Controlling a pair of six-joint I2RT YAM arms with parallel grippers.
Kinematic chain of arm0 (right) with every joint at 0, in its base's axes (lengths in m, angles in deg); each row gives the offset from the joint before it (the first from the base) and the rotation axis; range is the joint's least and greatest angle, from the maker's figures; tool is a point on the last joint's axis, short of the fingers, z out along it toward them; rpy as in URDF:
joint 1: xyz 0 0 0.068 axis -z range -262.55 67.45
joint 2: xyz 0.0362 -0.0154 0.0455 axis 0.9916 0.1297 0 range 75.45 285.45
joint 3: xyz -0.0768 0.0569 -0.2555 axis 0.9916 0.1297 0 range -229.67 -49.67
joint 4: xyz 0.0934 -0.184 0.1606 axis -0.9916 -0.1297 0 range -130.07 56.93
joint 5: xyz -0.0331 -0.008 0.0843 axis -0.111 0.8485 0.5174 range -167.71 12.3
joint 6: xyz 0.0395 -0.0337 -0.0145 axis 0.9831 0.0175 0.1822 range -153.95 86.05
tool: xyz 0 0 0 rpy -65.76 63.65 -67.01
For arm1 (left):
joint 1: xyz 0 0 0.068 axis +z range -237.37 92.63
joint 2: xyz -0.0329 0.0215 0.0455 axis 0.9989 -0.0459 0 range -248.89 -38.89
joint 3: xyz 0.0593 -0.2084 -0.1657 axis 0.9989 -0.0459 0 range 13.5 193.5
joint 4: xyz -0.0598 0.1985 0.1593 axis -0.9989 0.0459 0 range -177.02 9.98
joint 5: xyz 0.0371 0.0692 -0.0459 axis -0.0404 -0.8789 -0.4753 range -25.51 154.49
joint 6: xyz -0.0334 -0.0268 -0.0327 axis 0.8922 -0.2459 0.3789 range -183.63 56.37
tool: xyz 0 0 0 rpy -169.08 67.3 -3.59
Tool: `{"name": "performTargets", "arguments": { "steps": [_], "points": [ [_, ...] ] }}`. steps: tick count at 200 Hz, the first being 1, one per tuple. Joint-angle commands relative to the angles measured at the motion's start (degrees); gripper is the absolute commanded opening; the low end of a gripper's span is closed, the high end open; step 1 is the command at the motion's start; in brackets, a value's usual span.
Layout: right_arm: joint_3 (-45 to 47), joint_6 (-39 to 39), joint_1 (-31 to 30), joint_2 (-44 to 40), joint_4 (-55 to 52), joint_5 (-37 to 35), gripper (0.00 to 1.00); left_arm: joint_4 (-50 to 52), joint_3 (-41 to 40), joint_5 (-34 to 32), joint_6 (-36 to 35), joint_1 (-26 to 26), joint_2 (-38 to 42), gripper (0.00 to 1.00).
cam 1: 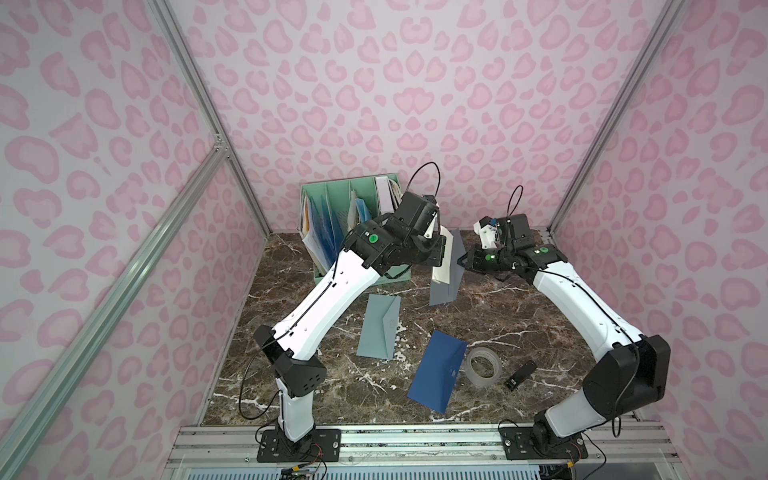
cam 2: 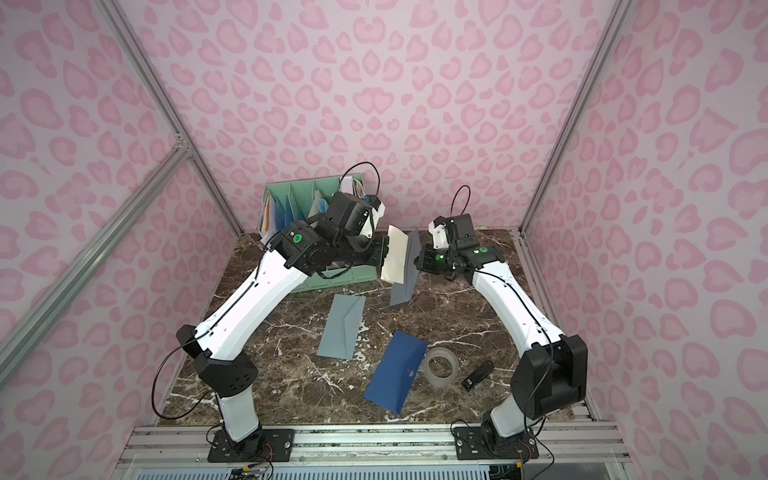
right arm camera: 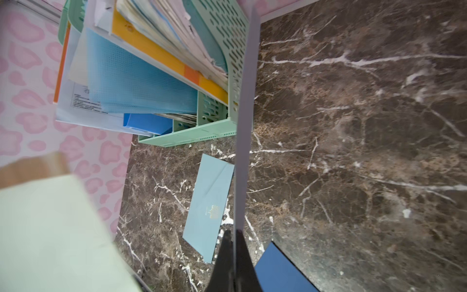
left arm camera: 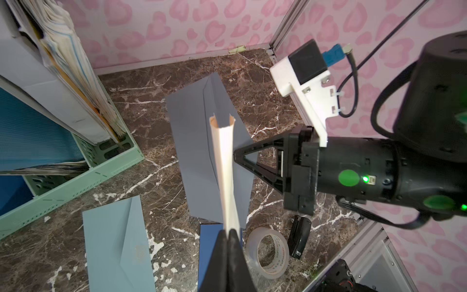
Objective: Take the letter paper out of the envelope
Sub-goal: Take out the letter paper from the envelope, then place the envelope at the center of the board.
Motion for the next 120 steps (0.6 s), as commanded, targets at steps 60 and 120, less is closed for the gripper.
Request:
{"name": "performTargets", "arguments": {
  "steps": [60,120],
  "points": [
    [-15.82,-11.33,3.7,22.27,-0.75,13.36,0.0,7.27,-4.94,-2.97,0.52,6.35,6.21,0.0],
    [-28.2,-10.47,5.66,37.52,-1.43,15.46,0.0,9.18,-6.91,-2.77,0.55,7.89,9.34,0.0]
  ]
}}
